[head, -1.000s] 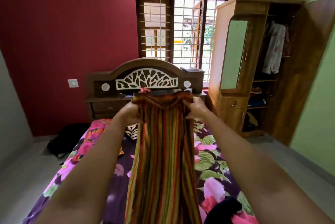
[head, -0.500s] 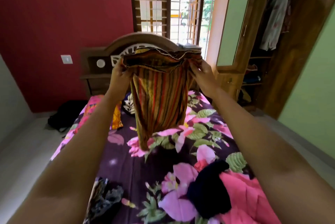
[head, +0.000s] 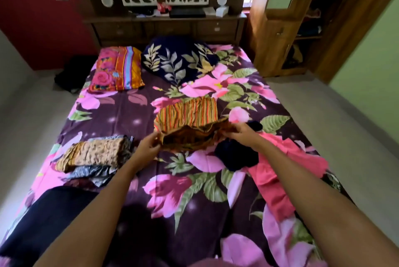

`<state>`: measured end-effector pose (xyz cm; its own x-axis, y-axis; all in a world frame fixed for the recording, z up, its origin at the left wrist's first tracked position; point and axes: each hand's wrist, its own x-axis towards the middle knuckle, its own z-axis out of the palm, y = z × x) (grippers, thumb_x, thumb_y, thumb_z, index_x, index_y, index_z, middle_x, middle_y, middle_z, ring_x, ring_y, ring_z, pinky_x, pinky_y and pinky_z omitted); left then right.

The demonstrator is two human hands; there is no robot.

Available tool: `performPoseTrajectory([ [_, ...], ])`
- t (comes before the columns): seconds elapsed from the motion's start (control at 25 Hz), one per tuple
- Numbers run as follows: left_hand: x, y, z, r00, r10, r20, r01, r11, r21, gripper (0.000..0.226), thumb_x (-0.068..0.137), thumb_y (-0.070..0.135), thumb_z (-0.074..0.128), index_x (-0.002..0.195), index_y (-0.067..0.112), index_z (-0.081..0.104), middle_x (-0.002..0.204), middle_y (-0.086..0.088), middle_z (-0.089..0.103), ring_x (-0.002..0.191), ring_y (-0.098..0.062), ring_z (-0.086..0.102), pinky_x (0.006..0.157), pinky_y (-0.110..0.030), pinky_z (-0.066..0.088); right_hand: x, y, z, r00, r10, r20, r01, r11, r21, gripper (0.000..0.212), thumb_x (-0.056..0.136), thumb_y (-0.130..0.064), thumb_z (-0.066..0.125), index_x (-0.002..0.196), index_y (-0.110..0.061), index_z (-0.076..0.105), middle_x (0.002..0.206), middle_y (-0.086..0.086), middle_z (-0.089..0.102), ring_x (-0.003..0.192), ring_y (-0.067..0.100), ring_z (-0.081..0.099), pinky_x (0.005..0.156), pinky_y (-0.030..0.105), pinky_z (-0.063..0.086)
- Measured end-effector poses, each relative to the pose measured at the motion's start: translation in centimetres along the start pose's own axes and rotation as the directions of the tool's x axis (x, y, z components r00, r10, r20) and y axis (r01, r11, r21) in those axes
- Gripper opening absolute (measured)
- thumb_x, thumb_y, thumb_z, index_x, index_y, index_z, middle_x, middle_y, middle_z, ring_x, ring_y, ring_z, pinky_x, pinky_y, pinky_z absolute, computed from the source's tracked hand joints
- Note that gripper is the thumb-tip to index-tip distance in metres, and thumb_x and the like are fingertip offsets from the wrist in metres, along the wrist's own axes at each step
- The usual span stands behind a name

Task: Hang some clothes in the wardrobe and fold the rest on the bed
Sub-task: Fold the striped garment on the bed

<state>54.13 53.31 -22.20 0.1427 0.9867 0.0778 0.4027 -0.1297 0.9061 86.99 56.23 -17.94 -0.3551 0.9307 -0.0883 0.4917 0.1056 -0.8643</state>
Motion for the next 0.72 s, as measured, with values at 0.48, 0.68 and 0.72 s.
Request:
performPoseTrajectory([
  [0.48,-12.7,-9.4,8.7,0.877,-0.391,0.280,0.327,0.911,0.250,0.037,0.062,-0.003,0.062,0.054,0.025,0.039,0.049,0.012,0.036,0.047,0.005,0.039,0.053,-0.016,0.027,-9.7,13.1,9.4,0.848,0.416,0.329,-0.359,0.907,-0.221,0.022,0.085,-0.022,0.070,0.097,-0.004,0.072,0.073,-0.011,0.068,0.064,-0.009,0.050,0.066,0.015,0.042],
  [0.68,-16.0,-11.5,11.3,0.723,-0.519,0.455,0.349,0.844,0.408,0.032,0.067,0.008,0.066,0.057,0.025,0.041,0.055,0.010,0.041,0.059,-0.002,0.039,0.053,-0.017,0.029,-13.1,16.3,13.0,0.731,0.527,0.432,-0.466,0.849,-0.248,0.008,0.085,-0.020,0.071,0.078,-0.021,0.066,0.078,-0.002,0.063,0.071,0.004,0.055,0.067,0.021,0.046],
  [0.72,-16.6,-12.0,11.8,0.645,-0.552,0.529,0.352,0.829,0.435,0.035,0.070,0.002,0.068,0.058,0.024,0.044,0.054,0.012,0.042,0.055,-0.002,0.039,0.051,-0.015,0.030,-13.7,16.9,13.7,0.680,0.558,0.475,-0.498,0.827,-0.259,0.005,0.085,-0.016,0.070,0.082,-0.018,0.067,0.080,0.001,0.063,0.074,0.008,0.056,0.070,0.025,0.047],
])
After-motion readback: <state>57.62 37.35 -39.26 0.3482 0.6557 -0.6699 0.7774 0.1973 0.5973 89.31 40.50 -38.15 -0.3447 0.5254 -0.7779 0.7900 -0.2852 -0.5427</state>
